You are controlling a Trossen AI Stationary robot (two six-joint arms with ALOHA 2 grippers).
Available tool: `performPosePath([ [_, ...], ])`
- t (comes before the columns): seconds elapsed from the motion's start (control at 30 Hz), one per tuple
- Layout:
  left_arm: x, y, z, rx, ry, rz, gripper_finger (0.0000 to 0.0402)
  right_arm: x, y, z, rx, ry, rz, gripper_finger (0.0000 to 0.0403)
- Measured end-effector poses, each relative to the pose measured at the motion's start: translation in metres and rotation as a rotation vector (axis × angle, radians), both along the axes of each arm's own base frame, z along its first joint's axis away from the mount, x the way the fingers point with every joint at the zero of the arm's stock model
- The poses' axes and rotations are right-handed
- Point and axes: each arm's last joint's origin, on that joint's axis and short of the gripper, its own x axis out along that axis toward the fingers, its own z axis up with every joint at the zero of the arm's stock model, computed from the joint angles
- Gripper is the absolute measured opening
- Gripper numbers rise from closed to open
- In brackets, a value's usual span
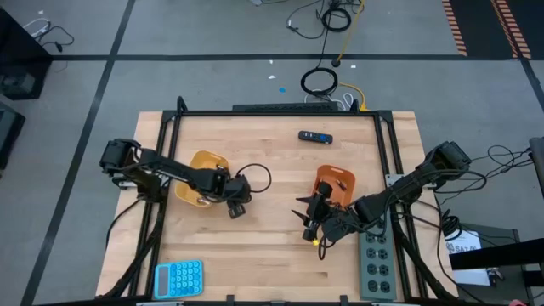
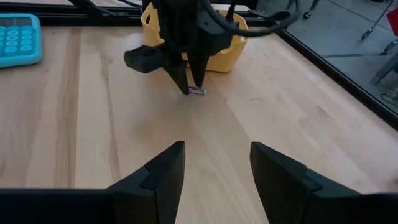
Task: Sort batteries
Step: Put the silver battery into the yellow bin
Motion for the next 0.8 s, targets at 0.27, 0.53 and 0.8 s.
performPosePath([
  [0.27, 0.005, 0.004, -0.01, 0.032, 0.035, -0.133, 0.0107, 0.002, -0.003, 0.0, -0.003, 0.011, 0.011, 0.0173],
  [0.53, 0.008, -0.005, -0.01, 0.048, 0.013, -0.25, 0.002, 0.002, -0.004, -0.001, -0.004, 0.019, 0.01, 0.0173],
  [0.8, 0.012, -0.028, 0.004, 0.059, -0.137, -0.279, 0.0016, 0.002, -0.005, -0.001, 0.004, 0.002, -0.024, 0.0173],
])
